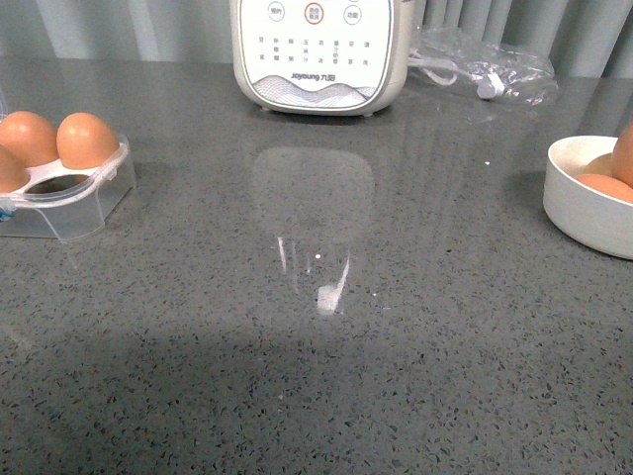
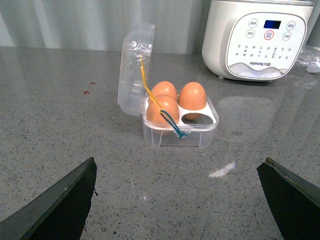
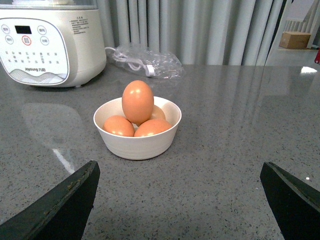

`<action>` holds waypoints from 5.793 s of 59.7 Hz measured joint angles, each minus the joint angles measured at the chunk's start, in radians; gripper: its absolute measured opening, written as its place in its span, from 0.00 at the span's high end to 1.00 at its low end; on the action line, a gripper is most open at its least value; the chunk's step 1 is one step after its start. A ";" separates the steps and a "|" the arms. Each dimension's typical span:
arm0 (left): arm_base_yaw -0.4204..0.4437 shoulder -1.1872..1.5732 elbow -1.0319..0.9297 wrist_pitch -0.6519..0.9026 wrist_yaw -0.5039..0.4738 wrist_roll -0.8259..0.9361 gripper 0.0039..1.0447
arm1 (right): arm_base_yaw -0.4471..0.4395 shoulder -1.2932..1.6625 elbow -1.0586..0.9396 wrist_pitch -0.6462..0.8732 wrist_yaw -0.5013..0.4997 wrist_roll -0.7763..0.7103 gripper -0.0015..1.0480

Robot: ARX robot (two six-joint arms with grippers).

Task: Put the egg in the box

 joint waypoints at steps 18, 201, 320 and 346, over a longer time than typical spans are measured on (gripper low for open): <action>0.000 0.000 0.000 0.000 0.000 0.000 0.06 | 0.000 0.000 0.000 0.000 0.000 0.000 0.07; 0.000 0.000 0.000 0.000 0.000 0.000 0.06 | 0.003 1.477 0.654 0.485 -0.272 -0.048 0.22; 0.000 0.000 0.000 0.000 0.000 0.000 0.06 | 0.587 1.791 1.228 0.321 -0.358 0.105 0.60; 0.000 0.000 0.000 0.000 0.000 0.000 0.06 | 0.628 1.857 1.291 0.303 -0.403 0.087 0.61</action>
